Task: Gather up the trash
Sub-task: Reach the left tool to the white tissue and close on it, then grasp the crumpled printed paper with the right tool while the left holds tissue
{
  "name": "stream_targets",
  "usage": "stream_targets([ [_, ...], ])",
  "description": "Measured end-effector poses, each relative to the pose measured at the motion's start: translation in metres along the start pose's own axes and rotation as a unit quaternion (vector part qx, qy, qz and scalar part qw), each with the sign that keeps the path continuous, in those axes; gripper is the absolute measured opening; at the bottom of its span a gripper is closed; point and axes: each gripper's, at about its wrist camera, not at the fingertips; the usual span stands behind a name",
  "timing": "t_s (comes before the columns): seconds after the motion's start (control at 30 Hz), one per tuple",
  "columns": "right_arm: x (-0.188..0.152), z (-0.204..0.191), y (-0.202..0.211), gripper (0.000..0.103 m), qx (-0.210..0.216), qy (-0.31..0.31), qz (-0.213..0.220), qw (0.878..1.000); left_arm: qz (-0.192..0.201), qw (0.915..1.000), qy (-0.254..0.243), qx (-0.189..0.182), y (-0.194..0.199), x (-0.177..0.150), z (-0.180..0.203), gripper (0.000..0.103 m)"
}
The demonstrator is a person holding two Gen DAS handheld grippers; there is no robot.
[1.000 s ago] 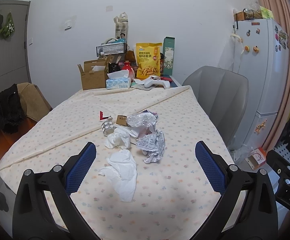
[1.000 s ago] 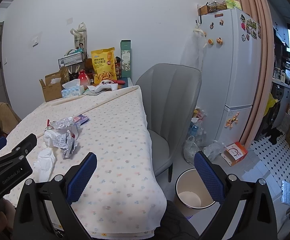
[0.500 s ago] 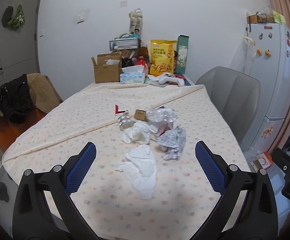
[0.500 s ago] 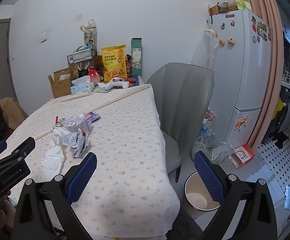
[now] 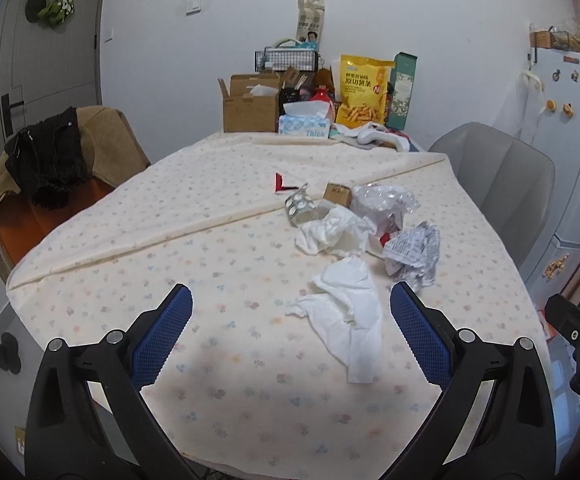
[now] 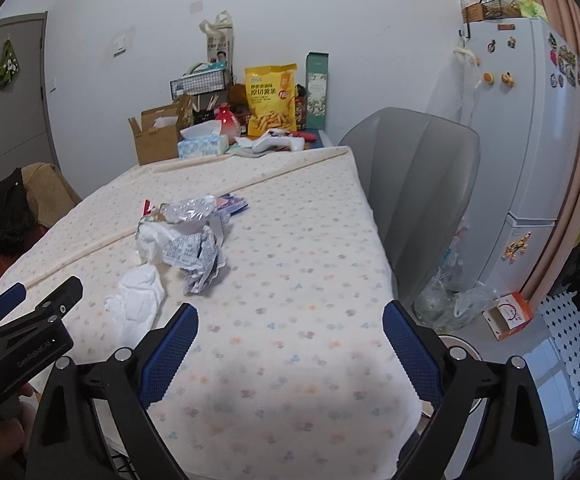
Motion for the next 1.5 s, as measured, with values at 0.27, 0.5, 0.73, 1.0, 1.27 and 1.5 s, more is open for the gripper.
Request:
stream_targets([
  [0.27,-0.007,0.007,-0.023,0.09,0.0,-0.006,-0.026,1.0,-0.038,0.9991,-0.014,-0.013,-0.033,-0.008,0.018,0.097],
  [0.5,-0.009,0.02,-0.046,0.085,0.002,-0.016,-0.046,0.999,-0.081,0.9964,-0.015,-0.022,-0.065,-0.005,0.032,0.078],
  [0.73,0.003,0.01,-0.063,0.084,0.026,-0.01,-0.046,0.999,-0.139,0.9893,-0.007,-0.045,-0.094,-0.008,0.036,0.033],
  [1.0,0.014,-0.017,-0.082,0.078,0.07,0.015,-0.055,0.996,-0.113,0.9929,0.019,-0.032,-0.079,0.009,0.017,0.01],
  [1.27,0.022,-0.044,-0.099,0.073,0.094,0.031,-0.063,0.993,-0.094,0.9949,0.033,0.01,-0.084,0.027,-0.007,0.01],
  [1.5,0.026,-0.057,-0.113,0.067,0.099,0.043,-0.073,0.991,-0.093,0.9945,0.032,0.035,-0.101,0.032,-0.009,0.01],
])
Point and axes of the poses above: each gripper's, at about its wrist camera, not at the fingertips, and y roughly against the way its jaws point, z to its right, x to its top, and after that the axes turned 5 degrees about y, right-handed
